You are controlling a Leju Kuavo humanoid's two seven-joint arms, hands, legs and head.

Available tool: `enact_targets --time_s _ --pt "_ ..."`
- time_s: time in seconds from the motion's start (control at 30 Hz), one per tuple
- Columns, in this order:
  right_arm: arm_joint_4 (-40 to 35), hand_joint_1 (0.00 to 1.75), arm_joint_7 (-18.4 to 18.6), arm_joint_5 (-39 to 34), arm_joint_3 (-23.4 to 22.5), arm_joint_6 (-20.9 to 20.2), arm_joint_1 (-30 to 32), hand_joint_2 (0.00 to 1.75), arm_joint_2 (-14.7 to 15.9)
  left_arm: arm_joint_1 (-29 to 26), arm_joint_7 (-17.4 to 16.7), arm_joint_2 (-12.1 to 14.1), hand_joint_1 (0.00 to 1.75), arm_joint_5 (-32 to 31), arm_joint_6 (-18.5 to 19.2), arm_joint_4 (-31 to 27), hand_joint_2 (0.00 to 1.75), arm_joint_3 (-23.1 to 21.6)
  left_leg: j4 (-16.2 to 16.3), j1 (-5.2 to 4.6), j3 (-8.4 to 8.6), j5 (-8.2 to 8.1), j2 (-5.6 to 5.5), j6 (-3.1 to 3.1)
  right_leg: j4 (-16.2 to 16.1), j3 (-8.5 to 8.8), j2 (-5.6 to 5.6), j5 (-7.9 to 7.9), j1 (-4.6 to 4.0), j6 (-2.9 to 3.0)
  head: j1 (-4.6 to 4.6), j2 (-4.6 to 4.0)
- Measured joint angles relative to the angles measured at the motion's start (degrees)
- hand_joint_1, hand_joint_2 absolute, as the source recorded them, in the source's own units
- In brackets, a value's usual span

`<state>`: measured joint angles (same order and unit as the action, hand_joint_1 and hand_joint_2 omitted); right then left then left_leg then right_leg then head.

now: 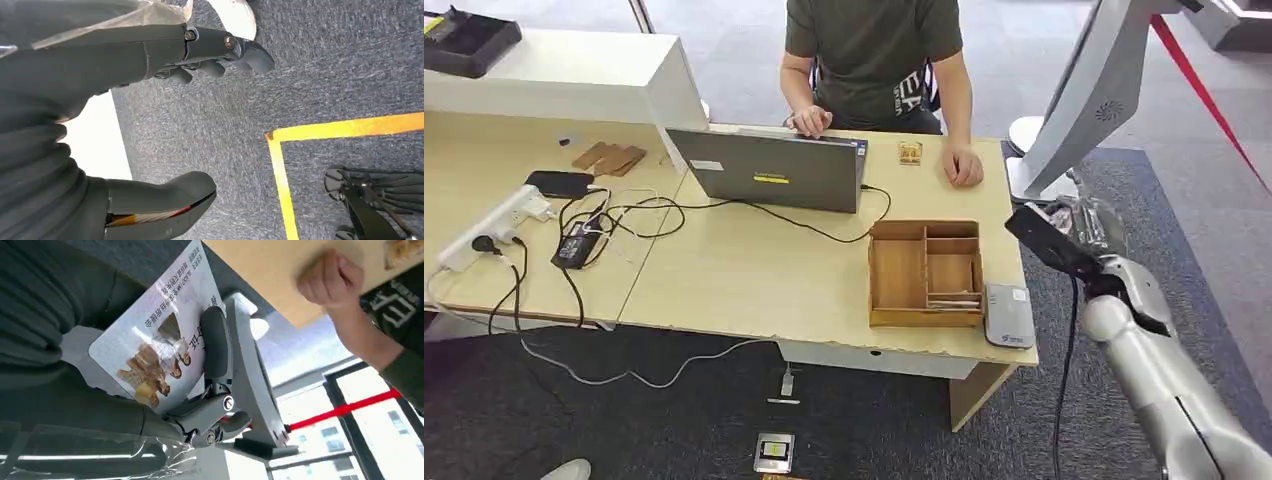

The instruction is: Pass the card to the sensor for recognition and then transmit it.

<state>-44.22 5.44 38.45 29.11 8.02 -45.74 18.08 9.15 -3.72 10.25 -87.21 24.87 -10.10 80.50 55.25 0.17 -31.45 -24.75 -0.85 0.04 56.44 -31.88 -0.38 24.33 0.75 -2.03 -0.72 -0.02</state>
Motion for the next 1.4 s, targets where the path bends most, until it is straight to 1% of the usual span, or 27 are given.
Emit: enact_targets --time_s 0.17,0.3,0.4,0.5,0.63,0.9,1.23,1.27,1.3,1.4 --pt "0.3 1.75 -1.1 1.5 1.4 -0.9 -5.1 1.75 -2.2 0.1 0.5 0.0 0.0 -0.1 0.0 0.0 1.75 0.0 0.0 0.01 -0.03 0.01 0.01 -0.02 0.0 -0.02 0.01 0.0 -0.02 0.0 0.0 0.0" --pt "2.5 1.75 -1.4 2.5 3.5 -2.2 -9.7 1.75 -4.9 0.2 1.1 0.0 0.0 -0.1 0.0 0.0 1.75 0.0 0.0 0.02 -0.05 0.01 -0.01 -0.02 0.0 -0.02 0.0 0.01 -0.03 0.01 -0.02 0.0" --pt "5.0 1.75 -1.2 3.6 5.5 -4.3 -12.3 1.75 -7.3 0.2 1.4 0.0 0.0 -0.1 0.0 0.0 1.75 0.0 0.0 0.03 -0.05 0.01 -0.01 -0.02 0.0 -0.02 0.0 0.01 -0.04 0.01 -0.02 0.0" --pt "7.6 1.75 -0.4 3.3 7.1 -6.6 -14.2 1.75 -9.5 0.2 1.6 0.0 0.0 -0.1 0.0 0.0 1.75 -0.1 0.0 0.03 -0.05 0.01 -0.01 -0.02 0.0 -0.03 0.0 0.01 -0.04 0.01 0.0 0.0" --pt "10.2 1.75 -0.1 2.9 8.5 -7.4 -15.3 1.75 -11.7 0.1 1.7 0.0 0.0 -0.1 0.0 0.0 1.75 -0.1 0.0 0.04 -0.05 0.01 -0.03 -0.02 0.0 -0.03 0.0 0.02 -0.04 0.01 0.0 0.0" --pt "14.2 1.75 -0.2 1.9 10.4 -7.6 -16.6 1.75 -14.1 0.1 1.7 0.0 0.0 -0.1 0.0 0.0 1.75 -0.3 0.0 0.02 -0.04 0.01 -0.01 -0.02 0.0 -0.03 0.0 0.01 -0.03 0.01 0.0 0.0" --pt "16.9 1.75 -0.3 1.9 11.9 -7.4 -17.2 1.75 -15.7 0.0 1.3 0.0 0.0 -0.1 0.0 0.0 1.75 -0.5 0.0 0.03 -0.04 0.01 -0.02 -0.02 0.0 -0.04 0.0 0.01 -0.04 0.01 -0.02 0.0" --pt "17.1 1.19 -0.3 1.9 12.0 -7.3 -17.4 1.75 -15.8 0.0 1.3 0.0 0.0 -0.1 0.0 0.0 1.75 -0.5 0.0 0.03 -0.04 0.01 -0.02 -0.02 0.0 -0.03 0.0 0.01 -0.04 0.01 0.0 0.0" --pt "17.3 0.0 -0.3 1.9 12.1 -7.3 -17.4 1.75 -15.8 0.0 1.2 0.0 0.0 -0.1 0.0 0.0 1.75 -0.5 0.0 0.03 -0.04 0.01 -0.03 -0.02 0.0 -0.03 0.0 0.02 -0.04 0.01 -0.02 0.0" --pt "17.8 0.0 -0.3 1.9 12.5 -7.1 -17.4 1.75 -15.9 0.0 1.1 0.0 0.0 -0.1 0.0 0.0 1.75 -0.5 0.0 0.03 -0.04 0.01 -0.01 -0.02 0.0 -0.03 0.0 0.02 -0.03 0.01 0.0 0.0"
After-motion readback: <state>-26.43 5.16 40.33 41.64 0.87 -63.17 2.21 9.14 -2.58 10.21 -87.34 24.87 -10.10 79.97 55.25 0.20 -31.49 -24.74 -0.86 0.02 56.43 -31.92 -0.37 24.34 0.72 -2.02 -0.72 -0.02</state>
